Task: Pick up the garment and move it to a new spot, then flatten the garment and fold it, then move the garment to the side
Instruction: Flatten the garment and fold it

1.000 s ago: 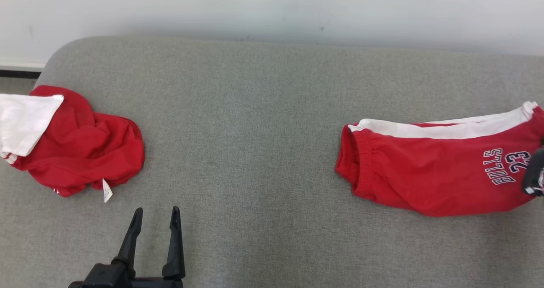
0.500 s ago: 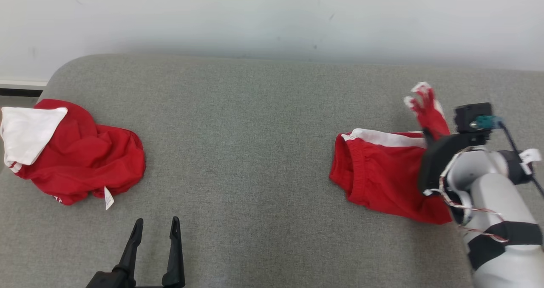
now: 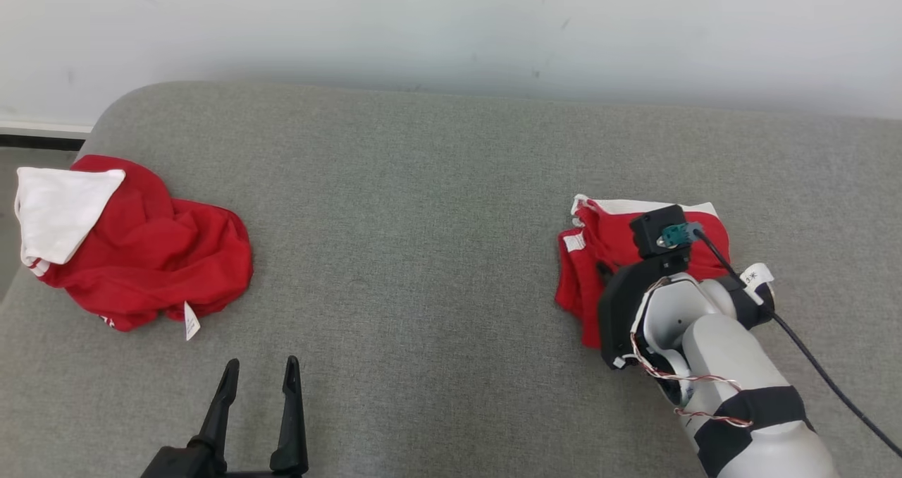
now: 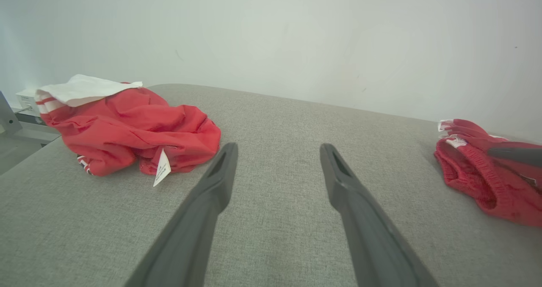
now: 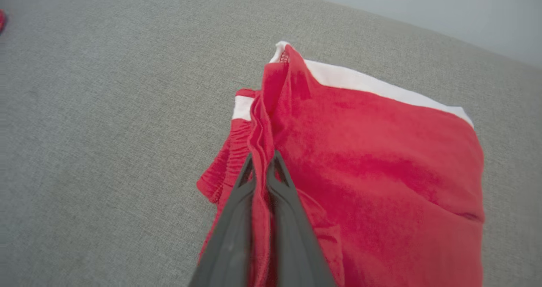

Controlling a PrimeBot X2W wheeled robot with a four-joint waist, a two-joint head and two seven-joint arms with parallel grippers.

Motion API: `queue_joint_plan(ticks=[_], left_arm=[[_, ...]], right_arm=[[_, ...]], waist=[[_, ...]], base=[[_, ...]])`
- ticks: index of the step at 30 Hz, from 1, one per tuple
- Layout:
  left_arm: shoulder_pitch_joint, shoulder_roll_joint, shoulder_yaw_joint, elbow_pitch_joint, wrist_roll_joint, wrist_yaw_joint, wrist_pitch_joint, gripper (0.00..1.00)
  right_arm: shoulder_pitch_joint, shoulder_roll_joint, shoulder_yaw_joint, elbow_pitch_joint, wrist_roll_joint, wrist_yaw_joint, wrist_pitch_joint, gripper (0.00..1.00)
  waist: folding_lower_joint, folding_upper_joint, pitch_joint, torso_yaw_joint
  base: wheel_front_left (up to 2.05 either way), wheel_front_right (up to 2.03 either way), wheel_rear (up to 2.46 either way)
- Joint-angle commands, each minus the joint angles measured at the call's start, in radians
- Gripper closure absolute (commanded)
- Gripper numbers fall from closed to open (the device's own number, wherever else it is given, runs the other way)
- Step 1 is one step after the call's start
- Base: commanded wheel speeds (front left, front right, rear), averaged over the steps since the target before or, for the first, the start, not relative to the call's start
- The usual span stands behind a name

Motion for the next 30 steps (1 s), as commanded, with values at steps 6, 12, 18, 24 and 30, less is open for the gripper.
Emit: queue_joint_plan(ticks=[6, 12, 18, 24, 30], left_arm=[[0.000, 0.000, 0.001, 0.003, -0.006, 0.004, 0.000, 0.00], [0.008, 0.000, 0.003, -0.001, -0.004, 0.007, 0.000, 0.00], [0.011, 0.000, -0.001, -0.006, 0.000, 0.002, 0.000, 0.00], [-0.004, 0.000, -0.009, -0.006, 0.002, -0.002, 0.000, 0.00], [-0.016, 0.000, -0.010, -0.003, 0.004, -0.002, 0.000, 0.00]], right_arm=[[-0.006, 0.021, 0.044, 0.001, 0.139, -0.003, -0.023, 0.00], [0.004, 0.023, 0.037, -0.106, 0.359, -0.003, -0.051, 0.00], [0.055, -0.083, -0.082, -0.158, 0.307, -0.003, -0.177, 0.09], [0.119, -0.117, -0.140, -0.063, 0.140, -0.002, -0.285, 1.00], [0.136, -0.045, -0.028, 0.032, 0.071, -0.003, -0.390, 1.00]], waist=[[0.0000, -0.0001, -0.006, -0.002], [0.0000, -0.0001, -0.014, -0.015], [0.0000, -0.0001, -0.016, -0.024], [0.0000, -0.0001, -0.004, -0.019], [0.0000, -0.0001, 0.007, -0.012]], base=[[0.00, 0.00, 0.00], [0.00, 0.00, 0.00], [0.00, 0.00, 0.00], [0.00, 0.00, 0.00], [0.00, 0.00, 0.00]])
